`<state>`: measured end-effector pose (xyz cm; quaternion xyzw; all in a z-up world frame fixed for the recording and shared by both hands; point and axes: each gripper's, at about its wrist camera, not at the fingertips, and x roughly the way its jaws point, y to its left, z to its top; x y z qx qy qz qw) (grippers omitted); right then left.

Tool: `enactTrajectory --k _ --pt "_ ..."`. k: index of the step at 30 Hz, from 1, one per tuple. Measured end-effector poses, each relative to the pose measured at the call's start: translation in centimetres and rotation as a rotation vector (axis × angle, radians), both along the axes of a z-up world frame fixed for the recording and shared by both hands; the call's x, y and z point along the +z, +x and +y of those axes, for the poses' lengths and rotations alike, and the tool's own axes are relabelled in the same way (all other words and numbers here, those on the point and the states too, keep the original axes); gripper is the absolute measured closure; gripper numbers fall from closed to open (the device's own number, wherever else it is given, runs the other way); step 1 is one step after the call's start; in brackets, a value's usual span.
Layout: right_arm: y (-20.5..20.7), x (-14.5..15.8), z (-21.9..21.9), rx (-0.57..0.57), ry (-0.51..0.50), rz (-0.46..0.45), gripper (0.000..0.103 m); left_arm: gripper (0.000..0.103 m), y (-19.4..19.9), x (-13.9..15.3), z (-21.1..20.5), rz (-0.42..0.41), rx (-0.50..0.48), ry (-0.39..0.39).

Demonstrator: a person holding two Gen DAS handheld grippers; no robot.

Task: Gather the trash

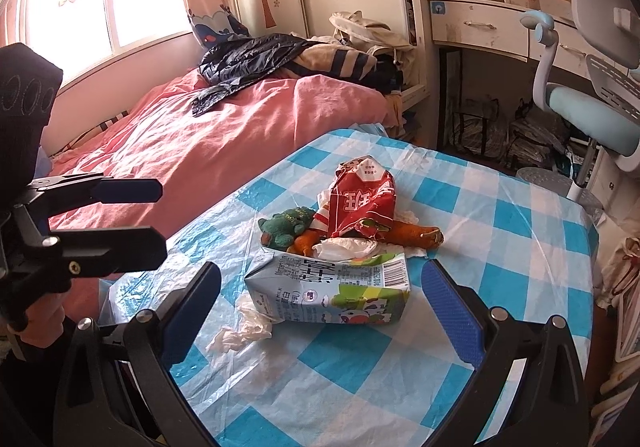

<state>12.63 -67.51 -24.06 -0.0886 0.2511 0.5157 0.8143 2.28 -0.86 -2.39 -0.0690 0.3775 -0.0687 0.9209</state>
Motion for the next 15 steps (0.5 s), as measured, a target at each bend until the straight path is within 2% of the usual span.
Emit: enactTrajectory --k 8,12,15 --pt "0.2 -0.6 0.6 0.003 -0.029 0.009 0.006 0.007 0.7 -0.7 1.2 0.029 0.068 -0.003" --pt "0.2 -0.8 1.0 -0.001 -0.041 0.022 0.006 0.007 0.2 0.5 3.3 -0.036 0.189 0.056" --pt "-0.2 -0.4 1.3 0.009 -0.03 0.028 0.006 0.007 -0.5 2.1 6.9 -0.063 0.324 0.099"
